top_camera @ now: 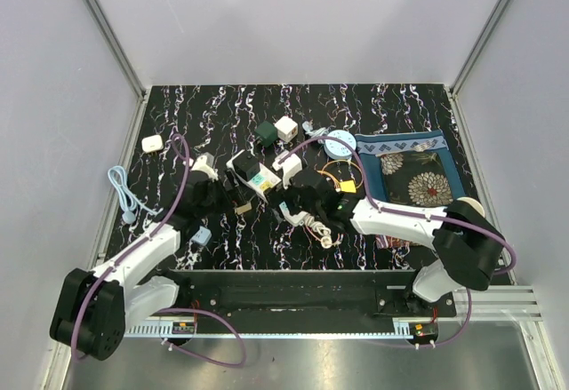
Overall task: Insert the plug
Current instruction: Adjust the socket at the center of the board, then pick up the plug from the center of the board.
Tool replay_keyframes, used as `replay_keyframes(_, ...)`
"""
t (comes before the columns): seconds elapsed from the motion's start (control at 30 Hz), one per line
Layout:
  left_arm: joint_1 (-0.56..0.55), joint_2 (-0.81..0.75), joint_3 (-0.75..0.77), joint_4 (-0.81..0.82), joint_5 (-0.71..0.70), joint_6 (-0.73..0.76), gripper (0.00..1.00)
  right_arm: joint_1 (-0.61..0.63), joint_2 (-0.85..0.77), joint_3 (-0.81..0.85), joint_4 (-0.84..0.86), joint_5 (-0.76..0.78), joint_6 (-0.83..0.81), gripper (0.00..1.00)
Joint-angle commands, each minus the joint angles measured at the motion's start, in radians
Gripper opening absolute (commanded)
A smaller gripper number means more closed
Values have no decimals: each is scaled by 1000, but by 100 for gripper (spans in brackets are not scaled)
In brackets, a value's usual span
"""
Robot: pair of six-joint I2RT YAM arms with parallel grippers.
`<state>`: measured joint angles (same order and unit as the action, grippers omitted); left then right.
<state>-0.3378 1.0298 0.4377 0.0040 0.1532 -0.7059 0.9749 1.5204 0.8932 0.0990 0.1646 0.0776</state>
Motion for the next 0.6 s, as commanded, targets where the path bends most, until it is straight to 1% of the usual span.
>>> replay_keyframes(0.0, -12, -42, 16, 54, 10, -38, 95, 4, 32, 38, 126, -85, 66, 95)
replay_keyframes(0.03, -12, -65, 12, 41, -9, -40, 95, 8, 55, 47, 139, -99, 70, 95)
replay_keyframes(0.07, -12, -130, 7, 7, -29, -41, 95, 18, 67, 55, 149, -108, 73, 95)
replay_keyframes(0.1, -12, -167, 4, -1, -85, -34, 95, 22, 79, 61, 166, -108, 73, 93)
replay_keyframes(0.13, -12, -248, 4, -71, -116, -26, 96, 25, 110, 85, 168, -108, 71, 93)
replay_keyframes(0.17, -12, -287, 12, -108, -148, -15, 96, 28, 125, 101, 160, -111, 76, 92)
replay_keyframes(0.2, -12, -325, 33, -148, -226, 9, 96, 31, 139, 116, 154, -105, 82, 91)
replay_keyframes(0.23, -12, -389, 45, -221, -259, 25, 96, 36, 164, 148, 148, -100, 89, 91)
replay_keyframes(0.3, -12, -450, 74, -280, -332, 71, 96, 53, 188, 173, 142, -64, 106, 90)
replay_keyframes(0.33, -12, -505, 81, -324, -348, 86, 96, 59, 210, 196, 136, -42, 116, 89)
replay_keyframes(0.47, -12, -622, 96, -395, -421, 126, 96, 82, 270, 263, 87, 59, 158, 89)
replay_keyframes(0.57, -12, -686, 117, -426, -454, 155, 97, 90, 311, 315, 74, 61, 163, 89)
